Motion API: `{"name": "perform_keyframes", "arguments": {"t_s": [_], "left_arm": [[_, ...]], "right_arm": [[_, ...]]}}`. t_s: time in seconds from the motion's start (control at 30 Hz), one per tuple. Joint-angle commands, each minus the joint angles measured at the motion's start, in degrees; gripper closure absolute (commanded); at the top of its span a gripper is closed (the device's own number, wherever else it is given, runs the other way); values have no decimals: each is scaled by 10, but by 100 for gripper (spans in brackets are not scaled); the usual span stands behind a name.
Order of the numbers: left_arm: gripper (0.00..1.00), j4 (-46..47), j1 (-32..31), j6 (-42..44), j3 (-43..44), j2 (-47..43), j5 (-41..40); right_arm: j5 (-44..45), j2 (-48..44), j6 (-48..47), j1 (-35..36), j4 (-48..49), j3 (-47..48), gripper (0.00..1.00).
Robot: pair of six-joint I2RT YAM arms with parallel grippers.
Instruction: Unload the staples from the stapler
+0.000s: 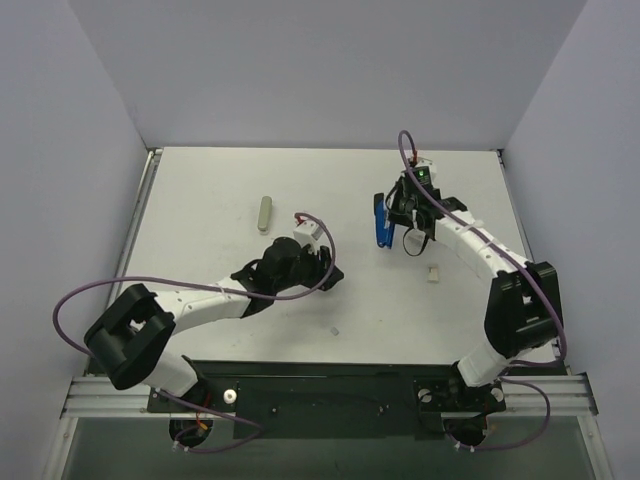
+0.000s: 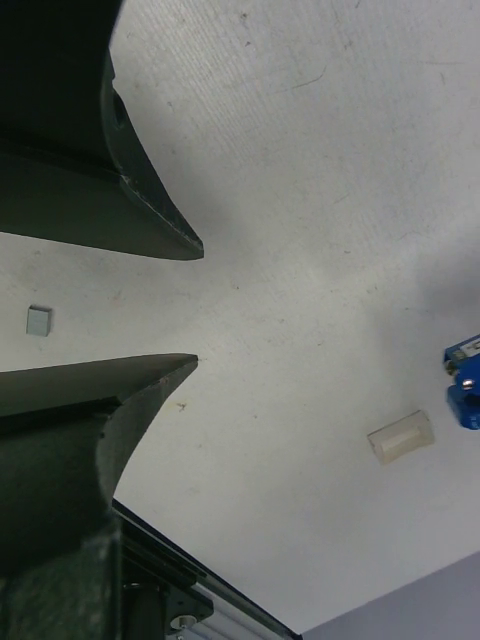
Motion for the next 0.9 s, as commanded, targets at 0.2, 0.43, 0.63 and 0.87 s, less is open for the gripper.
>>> {"name": "perform_keyframes", "arguments": {"t_s": [0.2, 0.43, 0.63, 0.87], "left_arm": [[42, 145, 26, -104, -15, -38, 91], [41, 268, 51, -216, -15, -6, 181], [37, 290, 53, -256, -8, -9, 202], [36, 319, 57, -303, -2, -7, 218]], "right_arm": [[25, -208, 16, 63, 9, -105, 100], [24, -356, 6, 90, -40, -165, 100], [-42, -427, 15, 94, -71, -169, 100], [-88, -444, 33, 112, -90, -167, 100]]}}
